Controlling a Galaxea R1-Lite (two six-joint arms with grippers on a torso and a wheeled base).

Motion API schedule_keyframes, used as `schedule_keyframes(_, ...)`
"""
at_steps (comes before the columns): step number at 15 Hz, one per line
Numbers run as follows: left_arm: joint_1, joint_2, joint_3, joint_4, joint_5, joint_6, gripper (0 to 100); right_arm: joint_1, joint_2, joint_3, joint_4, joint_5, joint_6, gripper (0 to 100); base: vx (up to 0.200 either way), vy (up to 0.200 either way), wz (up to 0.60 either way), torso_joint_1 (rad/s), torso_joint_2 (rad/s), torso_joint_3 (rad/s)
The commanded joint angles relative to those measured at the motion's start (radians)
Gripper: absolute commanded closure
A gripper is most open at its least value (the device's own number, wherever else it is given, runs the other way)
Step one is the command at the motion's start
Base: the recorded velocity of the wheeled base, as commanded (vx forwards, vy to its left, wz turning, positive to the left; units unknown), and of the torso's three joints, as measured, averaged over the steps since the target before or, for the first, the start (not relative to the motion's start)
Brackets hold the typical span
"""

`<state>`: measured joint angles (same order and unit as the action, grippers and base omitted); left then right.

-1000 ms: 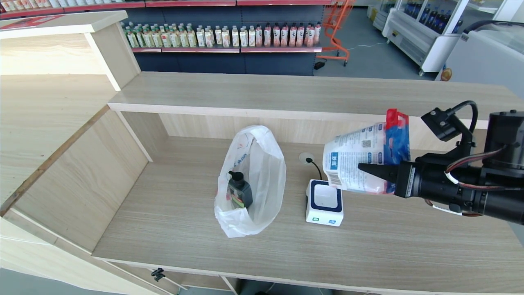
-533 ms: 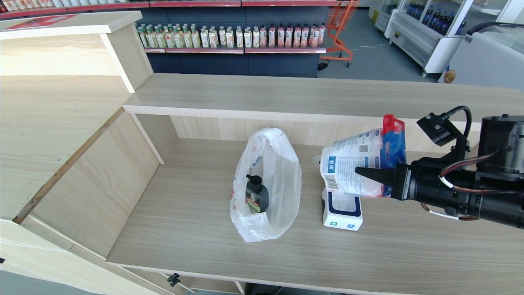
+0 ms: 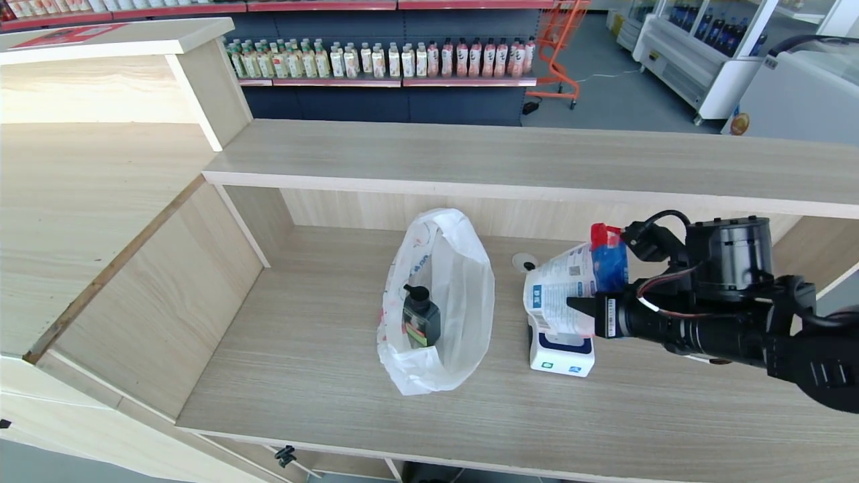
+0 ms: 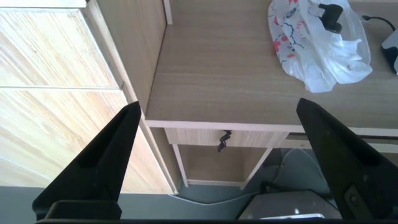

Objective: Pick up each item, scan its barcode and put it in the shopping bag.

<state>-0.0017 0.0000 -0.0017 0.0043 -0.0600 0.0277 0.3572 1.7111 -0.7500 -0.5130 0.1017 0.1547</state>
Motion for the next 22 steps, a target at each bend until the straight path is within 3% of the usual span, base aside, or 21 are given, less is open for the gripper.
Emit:
schedule_keyframes(1, 0.000, 0.002, 0.000, 0.000, 0.000, 0.001, 0, 0.000, 0.150, -0.112, -0.002, -0.019, -0.021, 100, 0.000, 0.000, 0.00, 0.000, 0.00, 0.000)
schedule_keyframes(6, 0.000, 0.002, 0.000, 0.000, 0.000, 0.000, 0, 0.077, 0.392, -0.437, -0.006, -0.016, -0.029, 100, 0.000, 0.000, 0.00, 0.000, 0.00, 0.000)
schedule_keyframes(8, 0.000, 0.002, 0.000, 0.000, 0.000, 0.000, 0, 0.121, 0.452, -0.508, -0.001, -0.016, -0.038, 100, 0.000, 0.000, 0.00, 0.000, 0.00, 0.000)
schedule_keyframes(12, 0.000, 0.002, 0.000, 0.000, 0.000, 0.001, 0, 0.180, 0.538, -0.565, -0.004, -0.017, -0.101, 100, 0.000, 0.000, 0.00, 0.000, 0.00, 0.000)
schedule_keyframes(16, 0.000, 0.002, 0.000, 0.000, 0.000, 0.000, 0, 0.184, 0.647, -0.704, -0.001, -0.020, -0.129, 100, 0.000, 0.000, 0.00, 0.000, 0.00, 0.000)
schedule_keyframes(19, 0.000, 0.002, 0.000, 0.000, 0.000, 0.000, 0, 0.187, 0.676, -0.736, -0.001, -0.017, -0.150, 100, 0.000, 0.000, 0.00, 0.000, 0.00, 0.000)
schedule_keyframes(20, 0.000, 0.002, 0.000, 0.000, 0.000, 0.000, 0, 0.187, 0.683, -0.747, -0.004, -0.017, -0.150, 0, 0.000, 0.000, 0.00, 0.000, 0.00, 0.000)
schedule_keyframes(22, 0.000, 0.002, 0.000, 0.000, 0.000, 0.001, 0, 0.187, 0.676, -0.766, -0.004, -0.014, -0.138, 0, 0.000, 0.000, 0.00, 0.000, 0.00, 0.000)
